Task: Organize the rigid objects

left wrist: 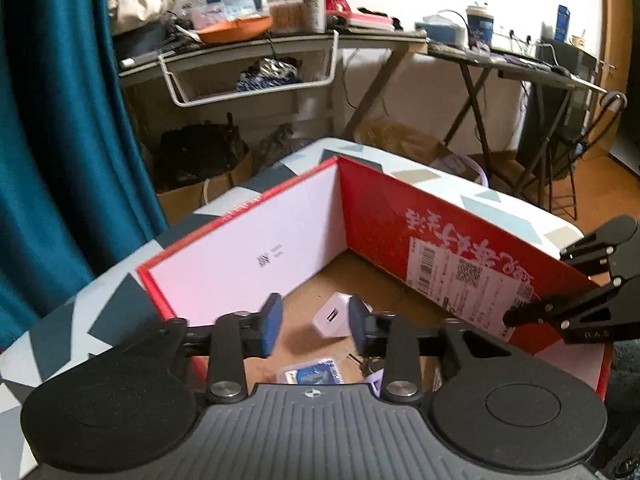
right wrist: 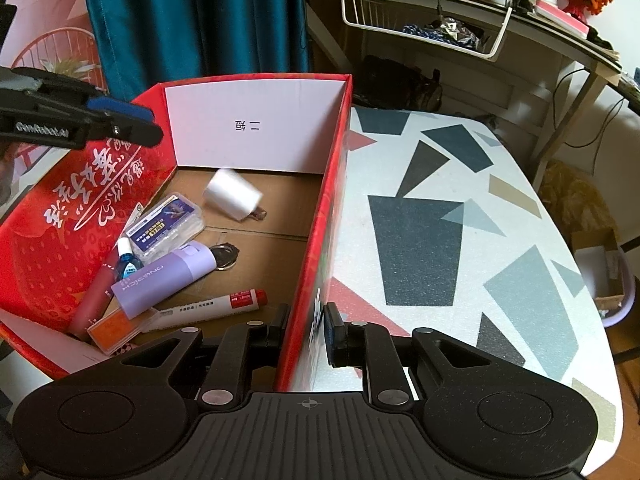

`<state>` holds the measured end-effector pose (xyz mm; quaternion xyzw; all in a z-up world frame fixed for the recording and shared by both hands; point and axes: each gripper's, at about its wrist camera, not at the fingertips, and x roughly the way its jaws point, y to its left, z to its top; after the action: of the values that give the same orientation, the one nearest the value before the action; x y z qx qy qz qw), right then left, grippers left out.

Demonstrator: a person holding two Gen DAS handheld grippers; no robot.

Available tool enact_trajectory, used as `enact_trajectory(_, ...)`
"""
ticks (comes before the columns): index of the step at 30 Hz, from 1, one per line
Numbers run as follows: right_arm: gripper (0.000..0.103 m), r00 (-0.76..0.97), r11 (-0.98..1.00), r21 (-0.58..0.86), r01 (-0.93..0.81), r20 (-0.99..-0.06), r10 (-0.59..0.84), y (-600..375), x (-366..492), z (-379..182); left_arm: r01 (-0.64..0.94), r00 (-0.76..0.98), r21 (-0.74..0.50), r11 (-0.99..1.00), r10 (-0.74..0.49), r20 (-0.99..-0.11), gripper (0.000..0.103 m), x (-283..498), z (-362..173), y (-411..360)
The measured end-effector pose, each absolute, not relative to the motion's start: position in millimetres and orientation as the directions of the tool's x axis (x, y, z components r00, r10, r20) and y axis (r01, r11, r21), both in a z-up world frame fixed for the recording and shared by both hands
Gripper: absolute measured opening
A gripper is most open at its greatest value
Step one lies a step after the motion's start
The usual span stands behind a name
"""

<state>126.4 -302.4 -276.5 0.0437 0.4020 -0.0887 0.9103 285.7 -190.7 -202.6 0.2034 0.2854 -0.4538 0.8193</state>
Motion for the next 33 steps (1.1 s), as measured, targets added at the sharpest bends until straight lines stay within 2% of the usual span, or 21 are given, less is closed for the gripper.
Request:
enact_trajectory(1, 0.017, 0.661, 0.980, 0.008, 0.197, -0.740, -0.126, -302.2, 126.5, -276.5, 0.854, 0.433, 0.073, 0.515, -0.626, -0.648, 0.047, 285.8, -200.1, -188.5)
enact_trajectory(4, 0.017, 0.661, 0.980, 0.008, 0.197, -0.740, -0.127, -302.0, 126.7, -276.7, 0.832, 0.464, 0.073, 0.550, -0.617, -0.635, 0.063, 284.4, -192.5, -178.5)
enact_trajectory(6, 0.017, 0.661, 0.980, 0.008, 0.197, -0.740, -0.127, -302.0, 126.6, -277.0, 0.814, 0.489, 0.080, 0.576, -0.604, -0.630, 0.083, 283.4, -187.3, -169.8)
enact_trajectory(9, 0.017, 0.660, 0.980, 0.007, 0.197, -0.741, -0.127, -301.9, 126.7, -276.9, 0.797, 0.511, 0.084, 0.598, -0.594, -0.622, 0.095, 283.7, -181.6, -156.8)
enact_trajectory(11, 0.017, 0.658, 0.980, 0.007, 0.198, -0.742, -0.127, -302.0, 126.8, -277.1, 0.783, 0.518, 0.069, 0.618, -0.586, -0.623, 0.099, 285.8, -178.6, -147.2)
enact_trajectory(20, 0.020, 0.646, 0.981, -0.010, 0.196, -0.751, -0.137, -298.7, 129.3, -272.8, 0.732, 0.550, 0.090, 0.675, -0.508, -0.663, 0.103, 283.8, -172.6, -120.9)
enact_trajectory(23, 0.029, 0.650, 0.979, -0.026, 0.200, -0.745, -0.153, -296.8, 127.5, -266.7, 0.698, 0.599, 0.148, 0.701, -0.458, -0.657, 0.103, 275.8, -168.6, -114.7)
enact_trajectory(26, 0.042, 0.658, 0.980, -0.042, 0.196, -0.735, -0.163, -294.5, 124.2, -256.9, 0.673, 0.613, 0.165, 0.721, -0.420, -0.670, 0.103, 269.1, -167.0, -107.2)
enact_trajectory(28, 0.056, 0.668, 0.979, -0.050, 0.198, -0.724, -0.172, -293.7, 121.4, -249.4, 0.641, 0.644, 0.207, 0.739, -0.372, -0.668, 0.103, 262.3, -167.2, -103.7)
enact_trajectory(33, 0.075, 0.700, 0.976, -0.047, 0.213, -0.689, -0.186, -294.6, 113.1, -226.9, 0.591, 0.679, 0.249, 0.768, -0.306, -0.667, 0.103, 248.5, -160.6, -92.9)
